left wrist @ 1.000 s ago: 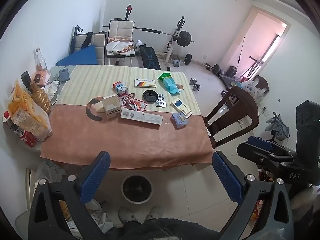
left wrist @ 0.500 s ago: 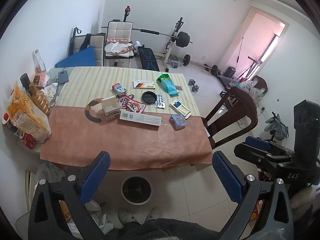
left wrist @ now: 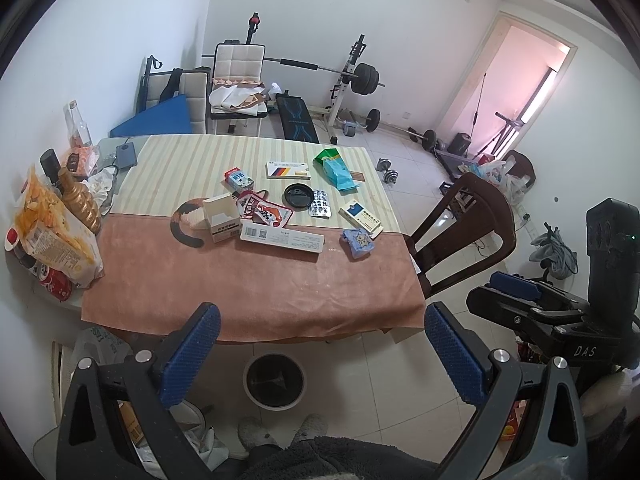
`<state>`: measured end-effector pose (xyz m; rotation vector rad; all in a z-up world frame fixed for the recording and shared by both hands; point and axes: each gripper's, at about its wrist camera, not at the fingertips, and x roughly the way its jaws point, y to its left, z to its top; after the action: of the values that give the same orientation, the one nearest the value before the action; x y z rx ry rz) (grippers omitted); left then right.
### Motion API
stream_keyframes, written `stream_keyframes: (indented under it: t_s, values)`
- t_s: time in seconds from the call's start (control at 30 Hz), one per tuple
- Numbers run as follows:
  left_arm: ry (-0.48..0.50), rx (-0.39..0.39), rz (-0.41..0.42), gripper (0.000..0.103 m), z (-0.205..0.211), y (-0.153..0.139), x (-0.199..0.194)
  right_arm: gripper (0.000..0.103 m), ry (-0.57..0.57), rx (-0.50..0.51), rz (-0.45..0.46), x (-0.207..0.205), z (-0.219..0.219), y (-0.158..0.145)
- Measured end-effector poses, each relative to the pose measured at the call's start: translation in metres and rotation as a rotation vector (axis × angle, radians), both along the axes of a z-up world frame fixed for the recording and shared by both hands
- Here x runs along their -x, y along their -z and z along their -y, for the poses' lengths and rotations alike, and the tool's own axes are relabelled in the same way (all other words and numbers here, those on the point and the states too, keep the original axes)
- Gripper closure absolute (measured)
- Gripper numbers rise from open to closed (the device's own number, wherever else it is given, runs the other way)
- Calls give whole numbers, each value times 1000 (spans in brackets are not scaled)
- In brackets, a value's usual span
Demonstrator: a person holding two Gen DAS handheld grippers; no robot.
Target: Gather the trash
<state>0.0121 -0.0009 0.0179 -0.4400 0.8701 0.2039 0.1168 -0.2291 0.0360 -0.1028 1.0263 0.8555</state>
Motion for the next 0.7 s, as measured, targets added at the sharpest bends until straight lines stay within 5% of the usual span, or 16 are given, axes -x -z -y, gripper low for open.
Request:
stream_keyframes:
  t_s: [0.7]
  values:
    - [2,0,7,0,1,6,6,0,0,-1,-1,1,-3,-1]
